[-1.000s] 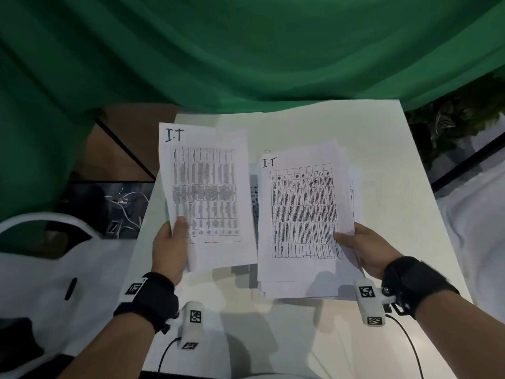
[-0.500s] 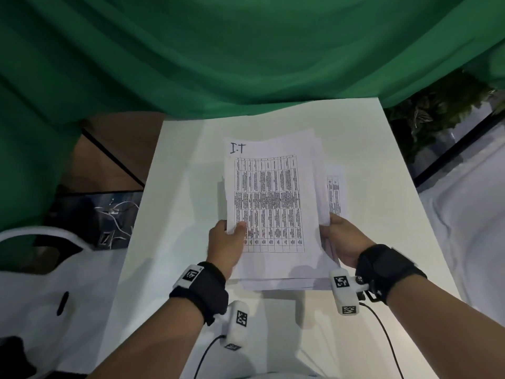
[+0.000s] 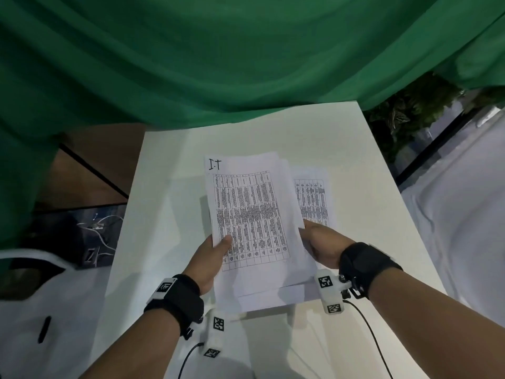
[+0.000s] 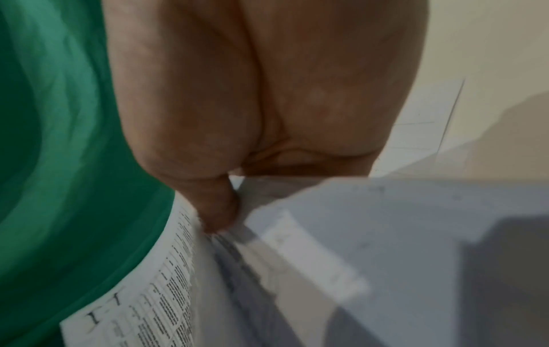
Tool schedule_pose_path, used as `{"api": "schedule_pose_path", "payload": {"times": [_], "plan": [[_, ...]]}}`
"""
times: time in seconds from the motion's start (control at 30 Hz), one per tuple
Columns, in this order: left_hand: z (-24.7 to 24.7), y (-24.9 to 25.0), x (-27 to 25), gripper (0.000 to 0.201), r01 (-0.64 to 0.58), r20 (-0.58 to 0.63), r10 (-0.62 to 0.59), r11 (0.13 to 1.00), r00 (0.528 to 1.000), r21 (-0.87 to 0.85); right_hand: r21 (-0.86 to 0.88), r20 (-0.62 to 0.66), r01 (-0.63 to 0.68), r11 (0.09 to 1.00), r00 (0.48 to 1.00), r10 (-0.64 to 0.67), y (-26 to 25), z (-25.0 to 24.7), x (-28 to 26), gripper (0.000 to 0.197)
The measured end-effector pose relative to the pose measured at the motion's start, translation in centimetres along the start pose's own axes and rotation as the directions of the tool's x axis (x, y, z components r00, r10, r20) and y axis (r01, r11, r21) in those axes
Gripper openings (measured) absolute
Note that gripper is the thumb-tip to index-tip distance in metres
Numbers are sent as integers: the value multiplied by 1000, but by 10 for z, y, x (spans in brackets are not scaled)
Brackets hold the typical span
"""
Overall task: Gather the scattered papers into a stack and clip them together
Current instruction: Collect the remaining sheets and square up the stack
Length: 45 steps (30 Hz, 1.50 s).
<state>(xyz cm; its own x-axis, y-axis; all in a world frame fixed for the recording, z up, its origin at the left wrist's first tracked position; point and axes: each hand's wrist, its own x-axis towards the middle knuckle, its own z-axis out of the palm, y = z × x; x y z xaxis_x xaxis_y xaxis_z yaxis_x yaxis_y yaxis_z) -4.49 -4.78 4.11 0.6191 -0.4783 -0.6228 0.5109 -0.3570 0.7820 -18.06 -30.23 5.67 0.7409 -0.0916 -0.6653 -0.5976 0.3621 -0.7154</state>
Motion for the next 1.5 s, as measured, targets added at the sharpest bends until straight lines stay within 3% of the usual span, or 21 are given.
{"api": "schedule_pose_path", "payload": {"times": [0.07, 0.13, 0.17, 0.23, 0.3, 0.37, 0.47, 0.63, 0.77, 0.87, 0.93, 1.2, 1.43, 1.5], "plan": [[1, 1, 2, 28, -60, -78, 65, 996, 995, 69, 19, -85, -20, 1000, 996, 22, 1, 1, 5, 34], [-3, 1, 8, 27, -73, -153, 90, 991, 984, 116, -107, -337, -49, 993, 942, 10, 12, -9, 21, 52], [-6, 0, 10, 28, -73, -171, 94, 990, 981, 123, -246, -500, -144, 959, 866, 1, 18, -15, 26, 61], [-11, -1, 14, 31, -81, -192, 102, 990, 976, 113, -417, -714, -447, 791, 700, 19, 34, -21, 29, 95], [-14, -1, 14, 32, -94, -197, 113, 990, 974, 106, -463, -777, -585, 665, 630, 14, 52, -20, 28, 110], [-18, -3, 16, 36, -79, -206, 98, 992, 974, 97, -530, -775, -607, 592, 630, -48, 68, -20, 31, 110], [-25, -8, 18, 36, -66, -247, 94, 991, 964, 118, -520, -779, -573, 633, 622, -77, 75, -28, 39, 106], [-32, -14, 18, 34, -55, -277, 90, 990, 957, 131, -405, -769, -419, 813, 637, -55, 71, -51, 34, 94], [-35, -15, 20, 34, -56, -300, 97, 988, 949, 143, -253, -728, -266, 930, 686, -2, 68, -71, 25, 80], [-41, -17, 20, 36, -42, -316, 81, 991, 945, 129, -95, -636, -173, 980, 768, 74, 62, -85, 13, 45], [-45, -19, 20, 38, -31, -331, 65, 994, 941, 107, -58, -612, -133, 989, 787, 70, 56, -97, 2, 26], [-45, -21, 19, 34, -31, -353, 32, 999, 935, 9, 42, -406, 56, 998, 913, -34, 18, -122, -50, 28], [-10, -12, 5, 18, -51, -321, 17, 994, 947, -95, -39, -110, 53, 998, 992, -57, 18, -52, -51, 33], [-4, -12, -2, 26, -41, -283, 11, 994, 959, -100, -120, -98, 24, 992, 995, -36, 29, -29, -38, 35]]}}
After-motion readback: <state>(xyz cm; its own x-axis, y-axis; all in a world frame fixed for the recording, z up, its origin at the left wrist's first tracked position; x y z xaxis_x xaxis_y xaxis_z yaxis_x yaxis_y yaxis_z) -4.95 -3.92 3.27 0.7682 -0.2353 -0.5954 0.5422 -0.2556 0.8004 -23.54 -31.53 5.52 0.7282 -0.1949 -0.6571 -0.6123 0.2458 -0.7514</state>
